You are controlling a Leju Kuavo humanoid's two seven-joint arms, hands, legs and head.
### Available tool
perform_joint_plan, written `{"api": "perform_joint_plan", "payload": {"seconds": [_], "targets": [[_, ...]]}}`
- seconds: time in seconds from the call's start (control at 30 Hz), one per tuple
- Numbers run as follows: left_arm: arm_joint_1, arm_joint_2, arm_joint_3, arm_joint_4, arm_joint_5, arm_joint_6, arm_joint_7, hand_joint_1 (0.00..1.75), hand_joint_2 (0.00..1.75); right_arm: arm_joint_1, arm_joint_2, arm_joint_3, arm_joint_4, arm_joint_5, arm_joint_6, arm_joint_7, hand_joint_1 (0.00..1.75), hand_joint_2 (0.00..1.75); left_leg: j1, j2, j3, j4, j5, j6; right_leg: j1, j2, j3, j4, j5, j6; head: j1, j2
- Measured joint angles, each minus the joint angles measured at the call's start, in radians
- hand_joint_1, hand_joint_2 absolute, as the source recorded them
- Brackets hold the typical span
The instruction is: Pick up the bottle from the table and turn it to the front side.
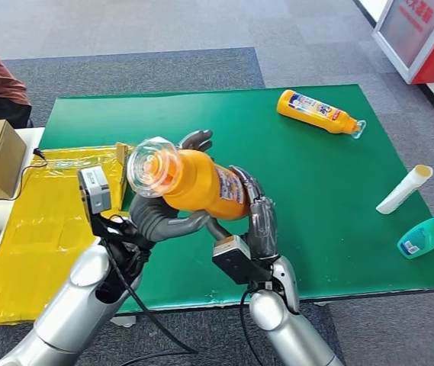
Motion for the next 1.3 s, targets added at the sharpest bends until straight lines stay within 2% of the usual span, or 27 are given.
{"api": "perform_joint_plan", "payload": {"seconds": [0.37, 0.5, 0.67, 0.8, 0.93, 1.03, 1.2, 1.27, 1.3], "targets": [[-0.003, 0.008, 0.002, 0.000, -0.050, 0.033, -0.007, 1.75, 1.75, 0.005, 0.000, 0.002, 0.000, 0.005, -0.010, 0.012, 1.75, 1.75, 0.000, 0.000, 0.000, 0.000, 0.000, 0.000, 0.000, 0.000, 0.000, 0.000, 0.000, 0.000, 0.000, 0.000], [-0.002, 0.013, 0.007, 0.000, -0.089, 0.054, -0.011, 1.75, 1.75, 0.010, 0.000, 0.000, 0.000, 0.009, -0.009, 0.019, 0.00, 1.75, 0.000, 0.000, 0.000, 0.000, 0.000, 0.000, 0.000, 0.000, 0.000, 0.000, 0.000, 0.000, 0.000, 0.000], [0.032, 0.020, 0.030, -0.021, -0.198, 0.160, -0.061, 1.75, 1.75, 0.017, -0.001, -0.004, -0.006, -0.025, 0.016, 0.049, 0.00, 1.75, 0.000, 0.000, 0.000, 0.000, 0.000, 0.000, 0.000, 0.000, 0.000, 0.000, 0.000, 0.000, 0.000, 0.000], [0.087, 0.028, 0.071, -0.080, -0.399, 0.344, -0.132, 1.75, 1.75, 0.038, -0.003, -0.035, -0.029, -0.104, 0.054, 0.059, 0.00, 1.75, 0.000, 0.000, 0.000, 0.000, 0.000, 0.000, 0.000, 0.000, 0.000, 0.000, 0.000, 0.000, 0.000, 0.000], [0.148, 0.037, 0.108, -0.146, -0.657, 0.539, -0.168, 1.75, 1.75, 0.067, -0.007, -0.083, -0.061, -0.150, 0.078, 0.060, 0.00, 1.75, 0.000, 0.000, 0.000, 0.000, -0.001, 0.000, 0.000, 0.000, 0.000, 0.000, -0.001, -0.001, 0.000, 0.000], [0.178, 0.044, 0.124, -0.180, -0.753, 0.605, -0.170, 1.75, 1.75, 0.082, -0.009, -0.108, -0.081, -0.159, 0.083, 0.060, 0.00, 1.75, 0.000, 0.000, 0.000, 0.000, -0.001, -0.001, 0.000, 0.000, 0.000, 0.000, -0.001, 0.000, 0.000, 0.000], [0.219, 0.051, 0.149, -0.217, -1.087, 0.733, -0.105, 1.75, 1.75, 0.102, -0.010, -0.150, -0.117, -0.167, 0.089, 0.061, 0.00, 1.75, 0.000, 0.000, 0.000, 0.000, -0.001, -0.001, 0.000, 0.000, 0.000, 0.000, -0.001, 0.000, 0.000, 0.000], [0.230, 0.052, 0.161, -0.224, -1.256, 0.736, -0.022, 1.75, 1.75, 0.109, -0.010, -0.170, -0.135, -0.168, 0.098, 0.064, 0.00, 1.75, 0.000, 0.000, 0.000, 0.000, -0.001, -0.001, 0.000, 0.000, 0.000, 0.000, -0.001, 0.000, 0.000, 0.000], [0.230, 0.054, 0.169, -0.224, -1.373, 0.713, 0.045, 1.75, 1.75, 0.112, -0.010, -0.180, -0.145, -0.166, 0.105, 0.068, 0.00, 1.75, 0.000, 0.000, 0.000, 0.000, -0.001, -0.001, 0.000, 0.000, 0.000, 0.000, -0.001, 0.000, 0.000, 0.000]]}}
